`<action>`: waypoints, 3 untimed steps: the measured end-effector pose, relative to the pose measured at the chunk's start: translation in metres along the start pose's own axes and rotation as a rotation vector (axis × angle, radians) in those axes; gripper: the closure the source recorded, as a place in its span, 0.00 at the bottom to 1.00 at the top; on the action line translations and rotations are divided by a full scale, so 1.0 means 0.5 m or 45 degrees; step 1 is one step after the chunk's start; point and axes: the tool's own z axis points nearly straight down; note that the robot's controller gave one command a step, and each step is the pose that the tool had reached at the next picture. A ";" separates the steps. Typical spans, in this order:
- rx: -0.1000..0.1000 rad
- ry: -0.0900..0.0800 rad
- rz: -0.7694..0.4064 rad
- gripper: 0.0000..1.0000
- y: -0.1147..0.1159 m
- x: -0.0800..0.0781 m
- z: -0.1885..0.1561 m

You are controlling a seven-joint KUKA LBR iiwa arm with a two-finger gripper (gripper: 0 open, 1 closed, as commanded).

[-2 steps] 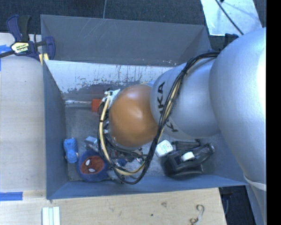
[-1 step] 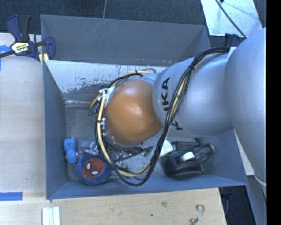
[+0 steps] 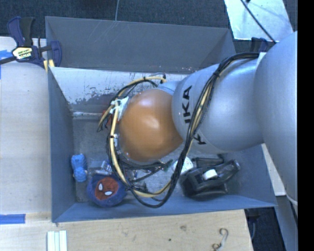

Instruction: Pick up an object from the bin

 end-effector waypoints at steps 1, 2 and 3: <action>0.003 0.003 -0.328 0.00 0.005 -0.024 0.056; -0.002 0.003 -0.320 0.00 0.000 -0.027 0.052; 0.002 -0.008 -0.321 1.00 0.000 -0.034 0.046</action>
Offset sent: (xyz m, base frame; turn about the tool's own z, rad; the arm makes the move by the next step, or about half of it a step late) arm -0.0013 0.0127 -0.0313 -0.2650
